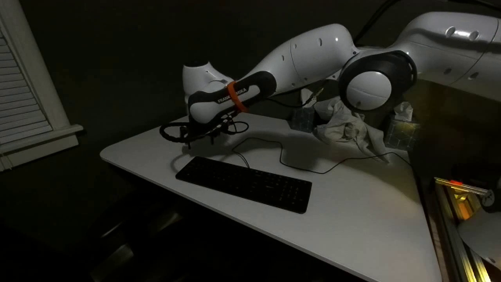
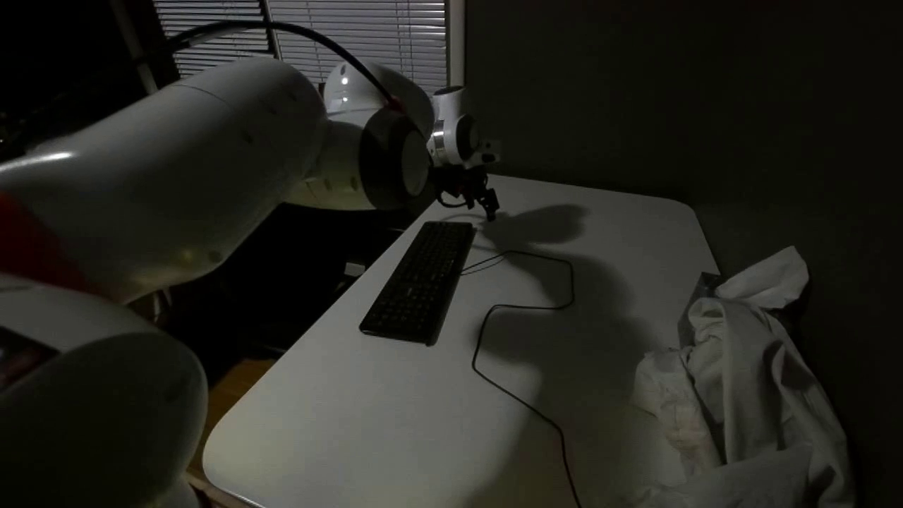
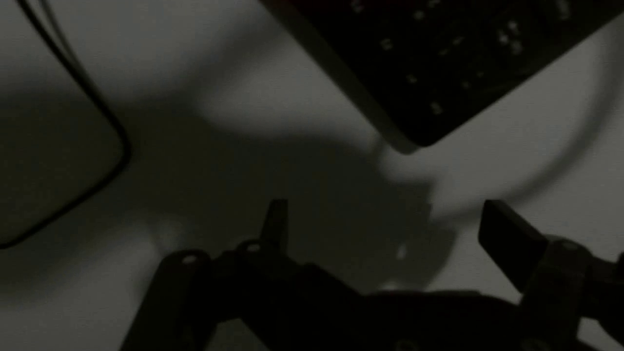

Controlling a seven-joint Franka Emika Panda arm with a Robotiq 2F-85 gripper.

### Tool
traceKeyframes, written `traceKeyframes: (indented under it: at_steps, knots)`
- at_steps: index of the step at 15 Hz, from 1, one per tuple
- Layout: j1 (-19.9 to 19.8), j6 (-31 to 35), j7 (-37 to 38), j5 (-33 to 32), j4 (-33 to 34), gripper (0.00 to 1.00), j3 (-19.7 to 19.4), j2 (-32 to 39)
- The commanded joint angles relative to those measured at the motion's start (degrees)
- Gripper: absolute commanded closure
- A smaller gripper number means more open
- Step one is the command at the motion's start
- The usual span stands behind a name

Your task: Move the keyboard to the right.

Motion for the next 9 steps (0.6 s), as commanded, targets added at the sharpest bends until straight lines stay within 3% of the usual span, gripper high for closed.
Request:
traceKeyframes:
  at_steps: [1,3,7,9]
  knots:
    - [-1.36,6.73,-8.43,3.08,-0.75,0.00,6.24,1.02]
    - [-0.79,2.17,-8.83,2.38,-0.40,0.00,6.08,1.15]
    - [-0.43,3.29,-7.49,1.66,-0.40,0.00,5.41,1.11]
    - [-1.34,8.74,-15.73,2.52,-0.01,0.00,8.97,1.98]
